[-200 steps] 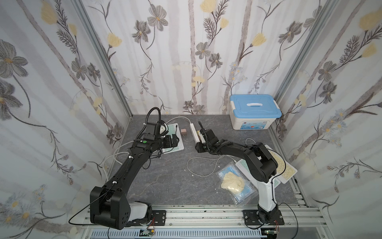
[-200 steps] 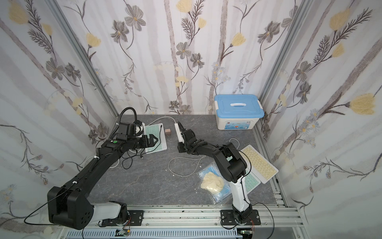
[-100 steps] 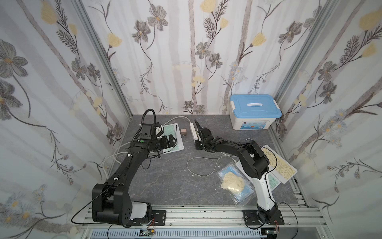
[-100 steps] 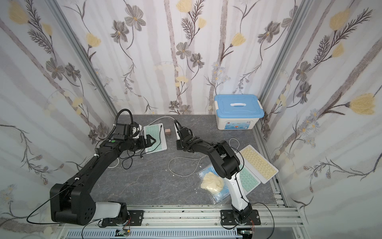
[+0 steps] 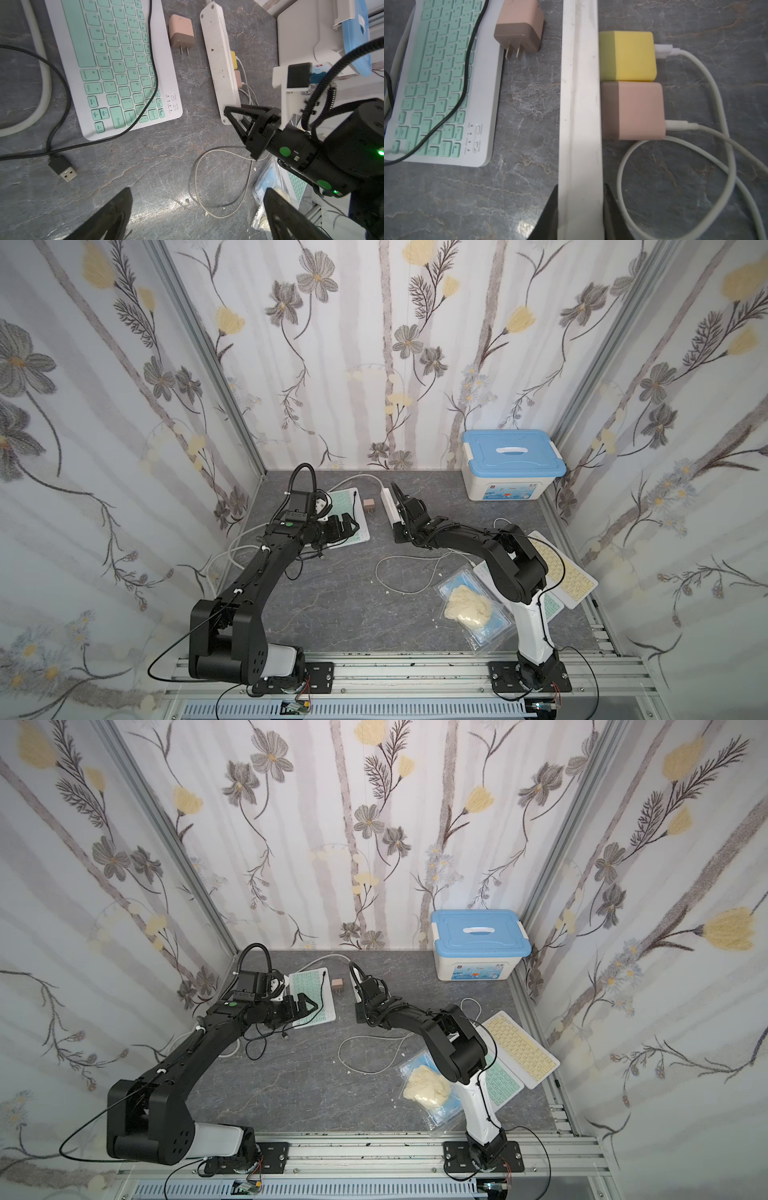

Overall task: Unplug the wireless keyboard
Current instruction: Pick up the socket from the center of the board.

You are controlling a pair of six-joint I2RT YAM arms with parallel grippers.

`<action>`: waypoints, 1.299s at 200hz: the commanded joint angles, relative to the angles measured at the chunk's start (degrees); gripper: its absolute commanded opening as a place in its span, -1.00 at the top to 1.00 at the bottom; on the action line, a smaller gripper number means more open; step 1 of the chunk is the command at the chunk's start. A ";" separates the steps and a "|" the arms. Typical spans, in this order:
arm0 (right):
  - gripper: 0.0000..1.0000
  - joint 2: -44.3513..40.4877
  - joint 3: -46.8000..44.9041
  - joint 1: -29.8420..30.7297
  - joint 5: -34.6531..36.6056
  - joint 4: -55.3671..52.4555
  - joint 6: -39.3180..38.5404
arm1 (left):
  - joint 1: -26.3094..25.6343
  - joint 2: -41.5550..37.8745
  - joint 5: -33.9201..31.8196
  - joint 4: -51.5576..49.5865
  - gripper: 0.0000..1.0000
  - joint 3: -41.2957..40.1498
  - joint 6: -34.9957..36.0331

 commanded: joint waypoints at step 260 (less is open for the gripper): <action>1.00 -8.63 -6.65 0.94 -10.16 17.15 0.21 | -11.79 38.41 -4.31 55.54 -0.32 14.30 -35.42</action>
